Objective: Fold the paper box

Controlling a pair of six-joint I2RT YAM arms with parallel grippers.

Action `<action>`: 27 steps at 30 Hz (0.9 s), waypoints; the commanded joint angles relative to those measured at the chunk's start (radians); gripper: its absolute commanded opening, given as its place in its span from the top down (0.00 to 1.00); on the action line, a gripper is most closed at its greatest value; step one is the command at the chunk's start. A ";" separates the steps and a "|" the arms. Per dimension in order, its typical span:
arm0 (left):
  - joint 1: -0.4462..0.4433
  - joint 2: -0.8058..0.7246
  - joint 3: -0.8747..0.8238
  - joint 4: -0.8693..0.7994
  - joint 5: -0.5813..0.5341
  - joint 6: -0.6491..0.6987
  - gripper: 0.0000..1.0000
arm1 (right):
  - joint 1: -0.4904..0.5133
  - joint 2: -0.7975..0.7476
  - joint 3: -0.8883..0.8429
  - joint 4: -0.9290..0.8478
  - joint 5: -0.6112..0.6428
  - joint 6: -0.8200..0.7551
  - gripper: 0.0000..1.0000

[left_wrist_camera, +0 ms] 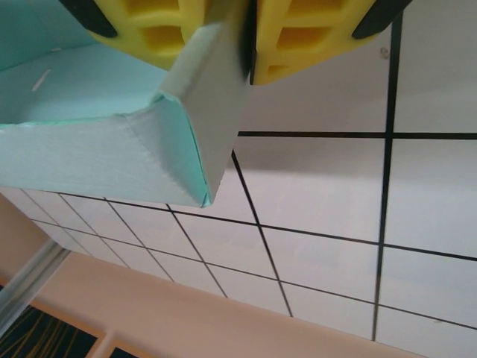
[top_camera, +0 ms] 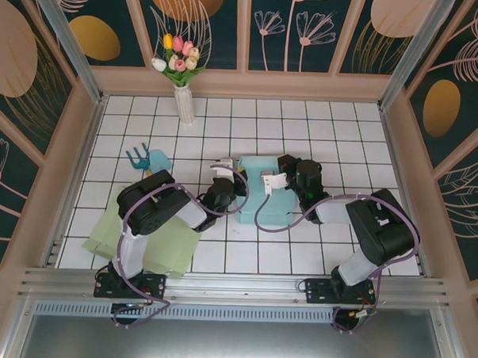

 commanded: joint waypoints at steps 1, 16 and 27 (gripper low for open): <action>0.052 -0.004 -0.014 -0.194 -0.281 -0.059 0.89 | -0.006 0.016 -0.022 -0.105 -0.015 0.019 1.00; 0.052 0.001 0.008 -0.150 -0.144 0.123 0.66 | -0.009 0.003 -0.021 -0.125 -0.021 0.060 1.00; 0.052 0.070 0.071 -0.171 -0.156 0.127 0.65 | -0.007 0.002 -0.021 -0.130 -0.021 0.074 1.00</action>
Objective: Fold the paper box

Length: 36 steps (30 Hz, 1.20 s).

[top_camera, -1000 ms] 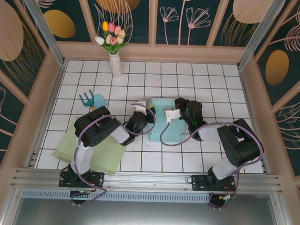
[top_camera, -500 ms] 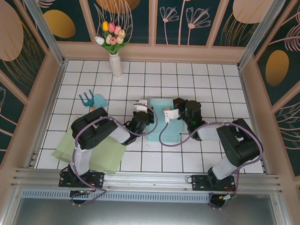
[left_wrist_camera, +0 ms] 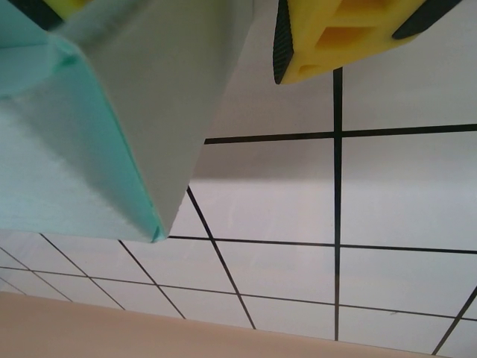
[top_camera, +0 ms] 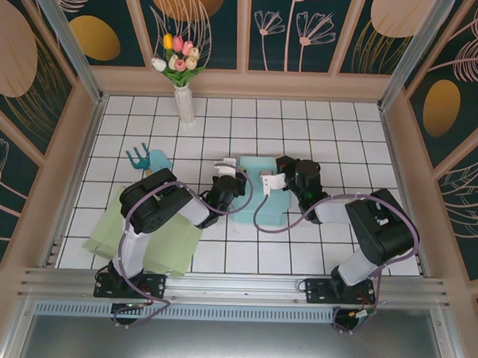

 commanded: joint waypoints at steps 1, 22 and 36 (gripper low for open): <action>0.042 0.039 0.018 -0.068 -0.096 0.019 0.69 | -0.015 -0.001 -0.024 -0.115 0.001 0.007 1.00; 0.044 0.002 -0.032 -0.207 -0.356 0.005 1.00 | -0.038 0.009 -0.013 -0.094 0.068 0.031 1.00; 0.044 -0.230 -0.210 0.029 0.060 0.062 0.53 | -0.027 0.033 0.017 -0.129 0.073 0.084 1.00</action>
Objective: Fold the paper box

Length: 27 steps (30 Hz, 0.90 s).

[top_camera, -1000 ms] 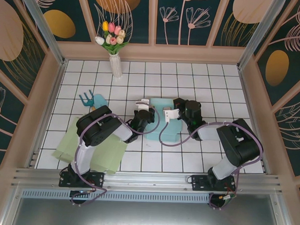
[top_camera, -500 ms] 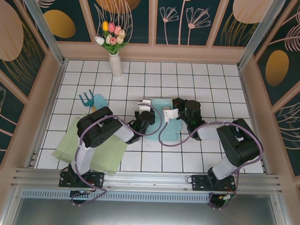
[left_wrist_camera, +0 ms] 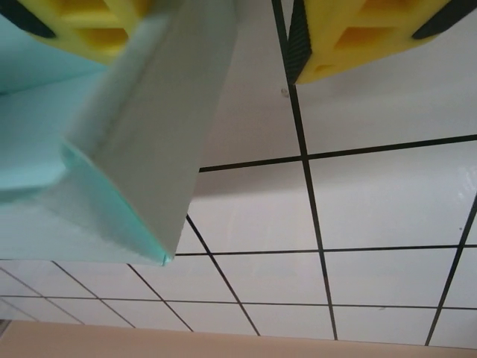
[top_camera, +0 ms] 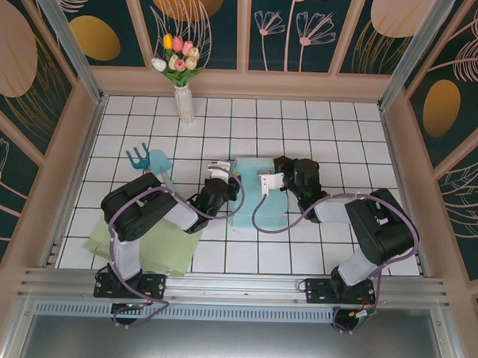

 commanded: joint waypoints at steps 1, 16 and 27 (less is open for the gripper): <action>0.033 -0.081 -0.067 0.067 0.001 -0.004 0.51 | -0.027 0.029 0.002 -0.108 0.114 0.020 1.00; 0.031 0.004 -0.033 0.166 0.189 0.039 0.43 | -0.005 0.018 0.014 -0.134 0.094 0.045 1.00; 0.031 0.063 0.053 0.172 0.198 0.050 0.47 | -0.001 0.017 0.002 -0.122 0.065 0.033 1.00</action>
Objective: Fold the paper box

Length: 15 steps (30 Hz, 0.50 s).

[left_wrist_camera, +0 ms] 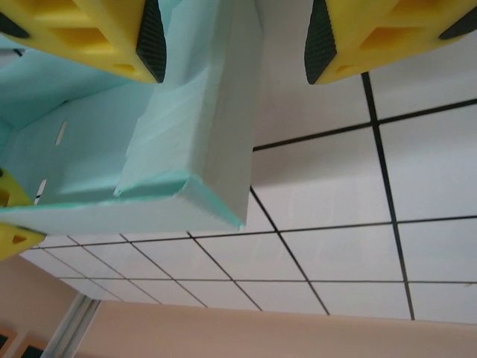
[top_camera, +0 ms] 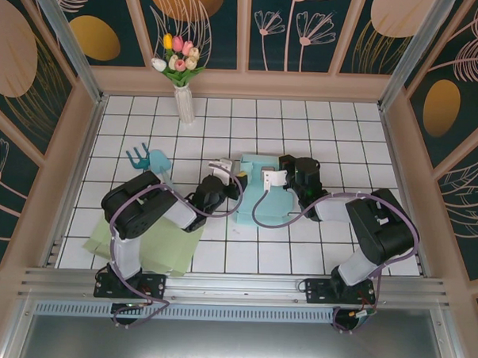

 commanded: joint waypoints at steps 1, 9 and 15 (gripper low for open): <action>0.000 0.039 0.054 0.038 0.010 0.019 0.47 | 0.006 0.017 -0.010 -0.084 -0.022 0.007 1.00; 0.001 0.116 0.153 -0.028 -0.113 -0.006 0.58 | 0.009 0.014 -0.013 -0.090 -0.016 0.005 1.00; 0.001 0.120 0.191 -0.269 -0.591 -0.104 1.00 | -0.007 0.022 -0.012 -0.083 0.028 0.002 1.00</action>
